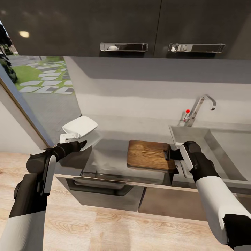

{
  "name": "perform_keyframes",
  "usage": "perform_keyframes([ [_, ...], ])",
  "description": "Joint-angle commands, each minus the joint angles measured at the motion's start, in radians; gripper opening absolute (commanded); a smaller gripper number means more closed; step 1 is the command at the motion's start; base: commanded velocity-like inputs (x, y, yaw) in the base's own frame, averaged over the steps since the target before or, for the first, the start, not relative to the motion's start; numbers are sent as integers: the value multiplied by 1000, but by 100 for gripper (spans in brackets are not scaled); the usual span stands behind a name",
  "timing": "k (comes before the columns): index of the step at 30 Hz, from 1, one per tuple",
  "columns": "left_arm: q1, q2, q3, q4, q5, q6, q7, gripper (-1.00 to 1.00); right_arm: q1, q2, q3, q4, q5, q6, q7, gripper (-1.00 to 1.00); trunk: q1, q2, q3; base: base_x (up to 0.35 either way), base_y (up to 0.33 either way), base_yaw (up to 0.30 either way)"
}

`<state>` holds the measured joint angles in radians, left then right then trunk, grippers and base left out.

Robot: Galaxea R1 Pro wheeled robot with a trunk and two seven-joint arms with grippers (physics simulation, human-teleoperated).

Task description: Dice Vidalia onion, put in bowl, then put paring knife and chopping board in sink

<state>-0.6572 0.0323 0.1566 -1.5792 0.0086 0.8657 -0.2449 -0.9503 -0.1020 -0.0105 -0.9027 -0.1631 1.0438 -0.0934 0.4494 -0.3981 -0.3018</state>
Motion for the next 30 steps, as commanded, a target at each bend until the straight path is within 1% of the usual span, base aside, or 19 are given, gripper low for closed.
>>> perform_keyframes([
  [1,-1,0,1,-1,1,6,-4,100,-1,0,0,-1,-12,3,-9,-100,1,-2,-2,0,0,0],
  [2,-1,0,1,-1,1,6,-4,100,-1,0,0,-1,-11,3,-9,-100,1,-2,-2,0,0,0],
  [3,-1,0,1,-1,1,6,-4,100,-1,0,1,-1,-12,3,-9,100,1,-2,-2,0,0,0],
  [23,-1,0,1,-1,1,6,-4,100,-1,0,0,-1,-12,3,-9,100,1,-2,-2,0,0,0],
  [30,-2,0,1,-1,1,6,-4,100,-1,0,0,-1,-12,3,-9,100,1,-2,4,0,0,0],
])
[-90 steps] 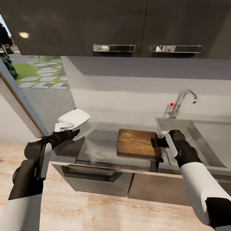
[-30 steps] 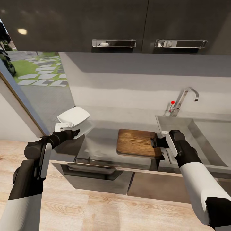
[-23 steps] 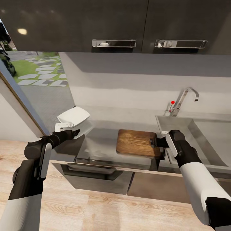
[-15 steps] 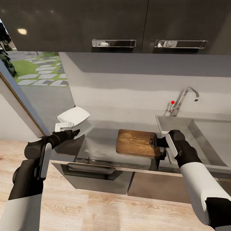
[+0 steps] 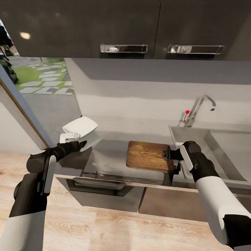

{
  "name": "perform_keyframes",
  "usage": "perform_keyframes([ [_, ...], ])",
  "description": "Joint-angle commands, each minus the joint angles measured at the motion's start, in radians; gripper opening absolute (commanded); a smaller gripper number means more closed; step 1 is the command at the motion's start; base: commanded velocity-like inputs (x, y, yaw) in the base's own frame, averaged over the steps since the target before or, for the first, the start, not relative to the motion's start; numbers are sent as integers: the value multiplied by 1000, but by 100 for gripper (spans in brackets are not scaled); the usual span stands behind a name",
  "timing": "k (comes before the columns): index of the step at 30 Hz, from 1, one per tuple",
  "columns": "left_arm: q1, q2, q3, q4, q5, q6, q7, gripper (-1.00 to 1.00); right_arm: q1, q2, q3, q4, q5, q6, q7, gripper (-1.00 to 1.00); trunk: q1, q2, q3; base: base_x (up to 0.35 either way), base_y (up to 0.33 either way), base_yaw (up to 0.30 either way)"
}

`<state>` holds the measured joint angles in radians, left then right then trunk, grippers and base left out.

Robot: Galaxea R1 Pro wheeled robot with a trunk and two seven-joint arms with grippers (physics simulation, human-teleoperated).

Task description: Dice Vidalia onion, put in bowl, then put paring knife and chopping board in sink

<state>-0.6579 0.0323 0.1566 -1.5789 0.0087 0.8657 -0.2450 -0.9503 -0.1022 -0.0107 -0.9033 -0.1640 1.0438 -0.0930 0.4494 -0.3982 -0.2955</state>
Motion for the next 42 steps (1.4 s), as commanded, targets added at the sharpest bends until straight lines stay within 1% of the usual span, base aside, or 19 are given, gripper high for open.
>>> perform_keyframes([
  [1,-1,0,1,-1,1,6,-4,100,-1,0,0,-1,-11,3,-10,100,1,-2,-1,0,0,0],
  [5,-1,0,1,-1,1,6,-4,100,-1,0,0,-6,-11,3,-10,100,1,-2,3,0,0,0],
  [8,0,0,1,-1,1,6,-4,100,-1,0,3,-37,-11,3,-10,100,1,-2,5,0,0,0],
  [11,0,0,0,-2,0,6,-4,100,-1,0,6,-102,-11,3,-10,100,1,-2,5,0,0,0],
  [18,-1,0,0,-5,0,5,-4,100,0,-1,6,-130,-11,3,-10,100,1,-2,5,0,0,0],
  [27,0,0,0,-6,0,4,-5,100,11,-1,7,-210,-11,3,-10,100,1,-2,8,0,0,0],
  [30,0,0,0,-6,1,4,-4,100,37,-1,7,-274,-11,3,-10,100,1,-2,12,0,0,0],
  [35,0,0,0,-6,0,4,-4,100,60,-1,8,-322,-11,3,-10,100,1,-2,20,0,0,0],
  [38,0,0,0,-6,0,4,-5,100,79,-1,8,-359,-11,3,-10,100,1,-2,25,0,0,0],
  [39,0,0,0,-6,0,4,-5,100,95,0,9,-392,-11,3,-10,100,1,-2,26,0,0,0],
  [42,0,0,0,-6,-1,4,-5,100,111,0,9,-421,-12,3,-10,100,1,-2,31,0,0,0],
])
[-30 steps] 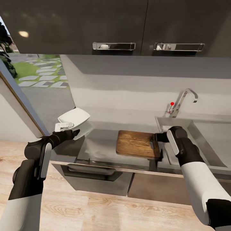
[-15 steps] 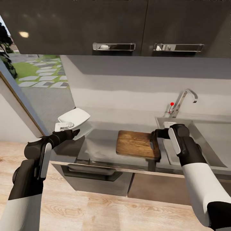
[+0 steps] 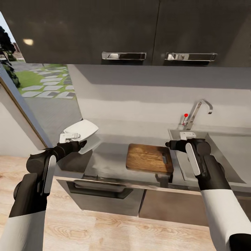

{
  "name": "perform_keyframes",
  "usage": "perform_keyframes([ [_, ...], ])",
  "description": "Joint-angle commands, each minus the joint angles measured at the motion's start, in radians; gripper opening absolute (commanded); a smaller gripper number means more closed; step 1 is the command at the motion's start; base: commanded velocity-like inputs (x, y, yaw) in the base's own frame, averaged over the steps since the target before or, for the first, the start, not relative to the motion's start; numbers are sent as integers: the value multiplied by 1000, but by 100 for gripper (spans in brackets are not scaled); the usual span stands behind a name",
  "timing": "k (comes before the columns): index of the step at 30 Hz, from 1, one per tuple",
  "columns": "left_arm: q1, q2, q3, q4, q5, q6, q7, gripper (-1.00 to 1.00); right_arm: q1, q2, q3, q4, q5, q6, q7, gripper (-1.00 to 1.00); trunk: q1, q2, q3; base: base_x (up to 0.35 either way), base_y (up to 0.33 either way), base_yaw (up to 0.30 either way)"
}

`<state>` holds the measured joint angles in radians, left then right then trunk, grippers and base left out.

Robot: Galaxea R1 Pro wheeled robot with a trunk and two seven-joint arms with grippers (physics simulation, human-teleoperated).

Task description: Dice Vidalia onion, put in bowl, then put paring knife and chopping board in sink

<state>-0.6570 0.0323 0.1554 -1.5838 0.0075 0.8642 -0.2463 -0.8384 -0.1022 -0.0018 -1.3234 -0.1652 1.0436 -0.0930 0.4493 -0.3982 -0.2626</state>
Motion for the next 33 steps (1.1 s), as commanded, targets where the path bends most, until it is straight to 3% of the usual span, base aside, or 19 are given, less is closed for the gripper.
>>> perform_keyframes([
  [1,-1,0,1,-1,0,6,-4,100,6,0,2,-11,-11,4,-9,100,1,-2,0,0,0,0],
  [4,-1,0,1,-1,1,6,-4,100,28,0,11,-37,-11,4,-9,100,1,-2,5,0,0,0],
  [5,-1,0,1,-1,1,6,-4,100,44,1,44,-50,-11,4,-10,100,1,-2,6,0,0,0],
  [11,-1,0,-2,-1,2,6,-3,100,61,1,103,-60,-11,4,-9,100,1,-2,16,0,0,0],
  [16,-1,0,-10,-1,1,6,-3,100,70,1,110,-61,-10,-13,-10,100,1,-2,23,72,106,0],
  [33,-1,0,-16,-1,2,6,-3,100,129,1,111,-61,-10,-221,-10,100,1,-2,44,169,214,-15],
])
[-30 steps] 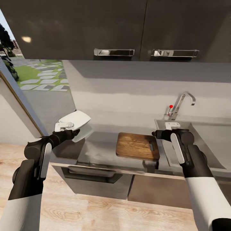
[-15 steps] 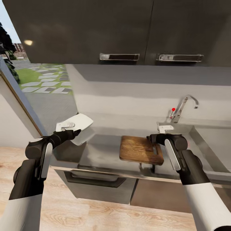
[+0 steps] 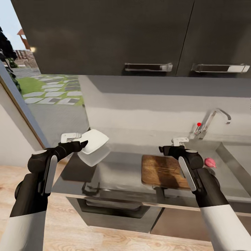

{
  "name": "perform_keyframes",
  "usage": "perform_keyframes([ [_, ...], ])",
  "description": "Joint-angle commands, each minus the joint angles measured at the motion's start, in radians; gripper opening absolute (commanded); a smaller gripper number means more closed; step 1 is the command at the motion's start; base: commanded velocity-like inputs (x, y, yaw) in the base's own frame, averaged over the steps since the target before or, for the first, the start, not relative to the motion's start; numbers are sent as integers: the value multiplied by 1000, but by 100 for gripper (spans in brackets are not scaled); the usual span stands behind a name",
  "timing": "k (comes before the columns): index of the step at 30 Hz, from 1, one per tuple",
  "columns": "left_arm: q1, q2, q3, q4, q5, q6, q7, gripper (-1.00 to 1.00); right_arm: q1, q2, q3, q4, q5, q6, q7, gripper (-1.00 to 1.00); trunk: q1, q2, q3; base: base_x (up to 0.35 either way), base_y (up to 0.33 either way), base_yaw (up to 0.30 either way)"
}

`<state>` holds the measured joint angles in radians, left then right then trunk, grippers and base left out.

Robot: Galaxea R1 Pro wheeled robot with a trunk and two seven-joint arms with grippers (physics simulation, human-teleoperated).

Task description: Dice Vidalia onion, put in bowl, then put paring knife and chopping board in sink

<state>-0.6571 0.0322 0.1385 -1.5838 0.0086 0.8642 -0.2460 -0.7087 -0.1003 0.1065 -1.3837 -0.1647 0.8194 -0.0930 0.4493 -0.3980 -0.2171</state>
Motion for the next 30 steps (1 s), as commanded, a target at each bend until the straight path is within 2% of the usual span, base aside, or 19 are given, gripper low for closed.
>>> perform_keyframes([
  [1,-1,0,1,-1,1,6,-3,100,-1,-1,2,-1,-10,2,-10,100,1,-2,-1,37,40,-31],
  [12,-1,0,1,-1,0,6,-3,100,1,-1,2,-1,-10,-5,-10,100,1,-2,0,5,5,-9],
  [23,-1,0,1,-1,1,6,-3,100,2,-1,2,-1,-10,-5,-10,100,1,-2,0,15,50,-230],
  [30,-1,0,1,-1,1,6,-3,100,2,-1,2,-1,-10,-5,-10,100,1,-2,0,44,126,-49],
])
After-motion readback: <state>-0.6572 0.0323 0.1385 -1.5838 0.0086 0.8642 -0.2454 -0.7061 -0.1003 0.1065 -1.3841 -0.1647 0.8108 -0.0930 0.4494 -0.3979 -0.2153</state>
